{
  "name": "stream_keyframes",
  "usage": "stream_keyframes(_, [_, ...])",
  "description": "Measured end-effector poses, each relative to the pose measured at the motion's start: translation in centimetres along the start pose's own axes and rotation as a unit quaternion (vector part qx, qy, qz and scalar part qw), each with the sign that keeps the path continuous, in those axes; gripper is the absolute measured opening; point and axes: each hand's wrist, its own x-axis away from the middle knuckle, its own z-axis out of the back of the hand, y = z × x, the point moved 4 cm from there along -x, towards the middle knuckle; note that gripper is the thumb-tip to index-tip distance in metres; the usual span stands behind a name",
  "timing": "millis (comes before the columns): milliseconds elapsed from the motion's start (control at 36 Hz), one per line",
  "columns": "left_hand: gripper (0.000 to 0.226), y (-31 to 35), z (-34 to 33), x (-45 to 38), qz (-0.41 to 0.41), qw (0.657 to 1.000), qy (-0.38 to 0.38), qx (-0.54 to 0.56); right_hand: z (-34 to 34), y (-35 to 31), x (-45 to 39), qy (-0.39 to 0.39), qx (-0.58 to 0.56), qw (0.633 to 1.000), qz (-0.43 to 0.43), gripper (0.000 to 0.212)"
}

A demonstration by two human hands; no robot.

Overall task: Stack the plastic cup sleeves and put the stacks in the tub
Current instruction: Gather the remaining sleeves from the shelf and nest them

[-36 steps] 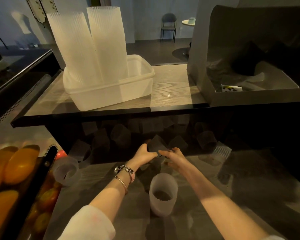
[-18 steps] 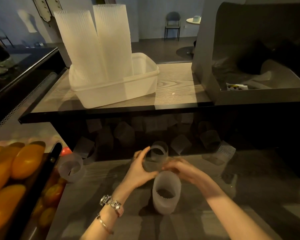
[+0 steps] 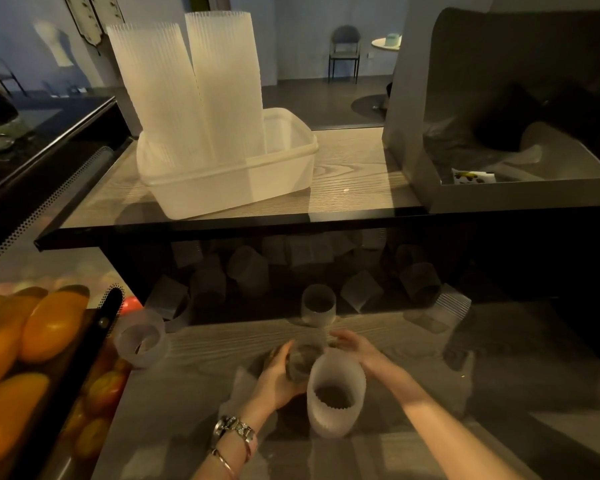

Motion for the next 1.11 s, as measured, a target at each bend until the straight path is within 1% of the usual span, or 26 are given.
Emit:
stream_keyframes(111, [0.076, 0.7, -0.1, 0.1, -0.008, 1.000, -0.009, 0.006, -0.5, -0.7, 0.2, -0.038, -0.029, 0.999, 0.021, 0.049])
stream_keyframes(194, [0.076, 0.8, -0.2, 0.2, -0.002, 1.000, -0.010, 0.022, -0.8, -0.7, 0.3, -0.045, -0.038, 0.998, 0.021, 0.051])
stream_keyframes(278, [0.077, 0.7, -0.2, 0.3, 0.002, 1.000, -0.010, -0.001, -0.7, -0.8, 0.5, -0.056, -0.033, 0.998, 0.026, 0.050])
stream_keyframes(361, [0.077, 1.0, 0.0, 0.4, 0.014, 1.000, -0.004, 0.010, -0.5, -0.9, 0.9, -0.047, -0.015, 0.998, 0.030, 0.054])
stream_keyframes(417, [0.075, 1.7, 0.5, 0.6, 0.011, 0.999, 0.018, 0.025, -0.2, -1.3, 1.1, -0.027, -0.010, 0.998, 0.047, 0.052])
stream_keyframes(500, [0.068, 3.8, 1.6, 1.3, -0.011, 0.996, 0.038, 0.079, 0.6, -2.8, 1.8, -0.004, -0.023, 0.995, 0.092, 0.043])
stream_keyframes(611, [0.045, 7.5, 3.6, 2.8, -0.074, 0.989, 0.024, 0.124, 1.7, -5.2, 3.5, 0.006, -0.046, 0.986, 0.158, 0.043])
stream_keyframes(722, [0.054, 9.5, 4.5, 4.5, -0.114, 0.986, 0.005, 0.123, 2.1, -6.8, 6.2, 0.019, -0.062, 0.975, 0.214, 0.033])
stream_keyframes(806, [0.067, 9.7, 4.3, 6.1, -0.112, 0.986, -0.005, 0.122, 1.9, -6.7, 8.2, 0.029, -0.061, 0.971, 0.229, 0.038])
stream_keyframes(889, [0.084, 9.4, 3.8, 7.5, -0.102, 0.988, -0.009, 0.116, 1.7, -6.0, 9.2, 0.037, -0.058, 0.970, 0.232, 0.048])
stream_keyframes(917, [0.083, 9.3, 3.6, 7.9, -0.102, 0.988, -0.010, 0.112, 1.6, -5.8, 9.4, 0.037, -0.068, 0.970, 0.232, 0.048])
stream_keyframes(972, [0.072, 9.1, 3.3, 8.5, -0.109, 0.988, -0.016, 0.111, 1.5, -5.1, 9.8, 0.035, -0.085, 0.967, 0.239, 0.047])
stream_keyframes(1056, [0.060, 8.6, 3.0, 9.3, -0.118, 0.988, -0.022, 0.102, 1.5, -4.2, 10.6, 0.024, -0.089, 0.964, 0.250, 0.055])
stream_keyframes(1111, [0.062, 7.9, 2.8, 9.7, -0.128, 0.988, -0.022, 0.085, 1.4, -3.5, 11.0, 0.010, -0.082, 0.964, 0.254, 0.060])
